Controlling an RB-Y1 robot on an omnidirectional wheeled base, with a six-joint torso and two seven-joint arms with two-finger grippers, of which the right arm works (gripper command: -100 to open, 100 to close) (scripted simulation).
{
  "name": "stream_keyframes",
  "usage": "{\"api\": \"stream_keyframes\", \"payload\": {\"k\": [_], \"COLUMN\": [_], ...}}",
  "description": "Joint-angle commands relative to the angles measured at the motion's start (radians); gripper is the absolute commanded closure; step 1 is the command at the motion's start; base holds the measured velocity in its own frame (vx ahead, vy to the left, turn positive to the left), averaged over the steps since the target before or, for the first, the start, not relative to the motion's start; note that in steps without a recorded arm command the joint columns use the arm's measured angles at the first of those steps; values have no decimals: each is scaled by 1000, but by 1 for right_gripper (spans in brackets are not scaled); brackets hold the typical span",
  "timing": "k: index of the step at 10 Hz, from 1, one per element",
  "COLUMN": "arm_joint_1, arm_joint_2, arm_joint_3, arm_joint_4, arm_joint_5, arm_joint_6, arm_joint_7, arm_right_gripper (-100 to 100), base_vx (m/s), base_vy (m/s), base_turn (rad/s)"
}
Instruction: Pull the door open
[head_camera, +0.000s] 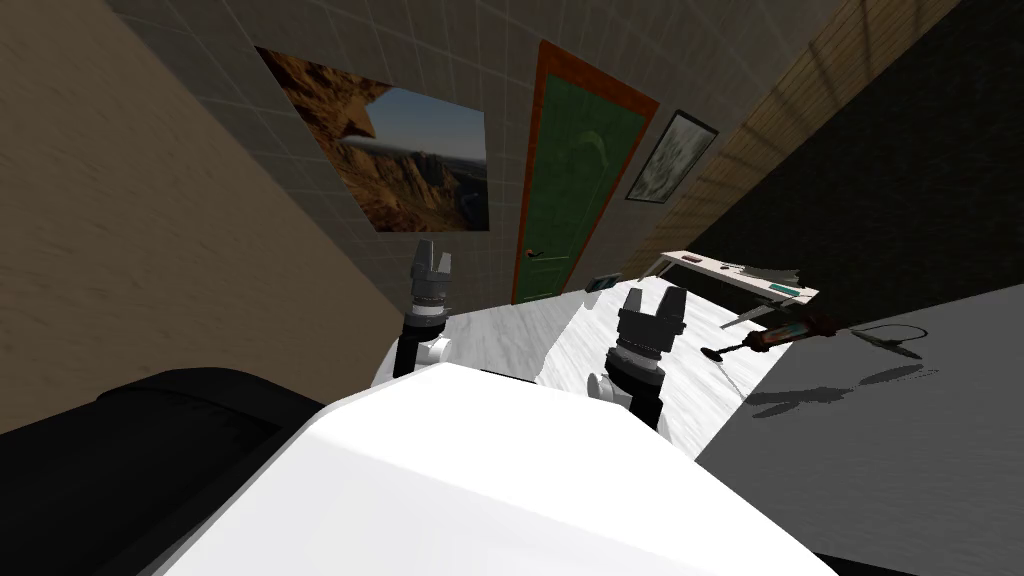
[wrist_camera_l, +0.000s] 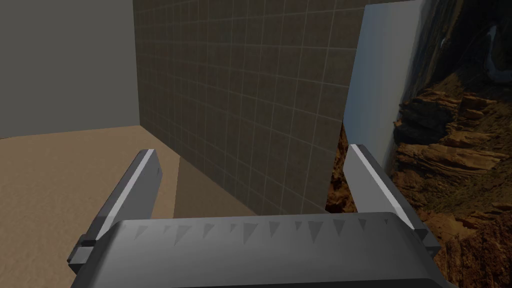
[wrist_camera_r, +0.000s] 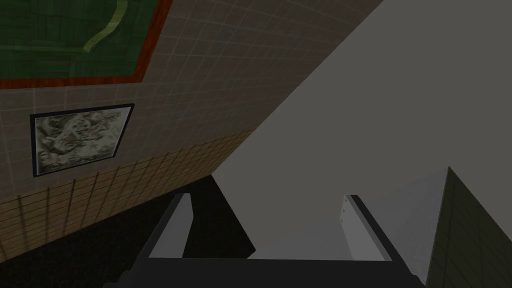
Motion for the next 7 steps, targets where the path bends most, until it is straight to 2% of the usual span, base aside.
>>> {"api": "stream_keyframes", "payload": {"k": [1,4,7], "arm_joint_1": [-13,-50,-75], "arm_joint_2": [-7,-26,-37], "arm_joint_3": [-1,-5,-7], "arm_joint_4": [28,110,167], "arm_joint_5": [-1,-3,-4], "arm_joint_6": [-2,-7,-11], "arm_joint_7": [-2,-7,-11], "arm_right_gripper": [-100,-100,-100], "base_vx": [38,116,86], "base_vy": [-9,-24,-14], "base_turn": [54,83,64]}}
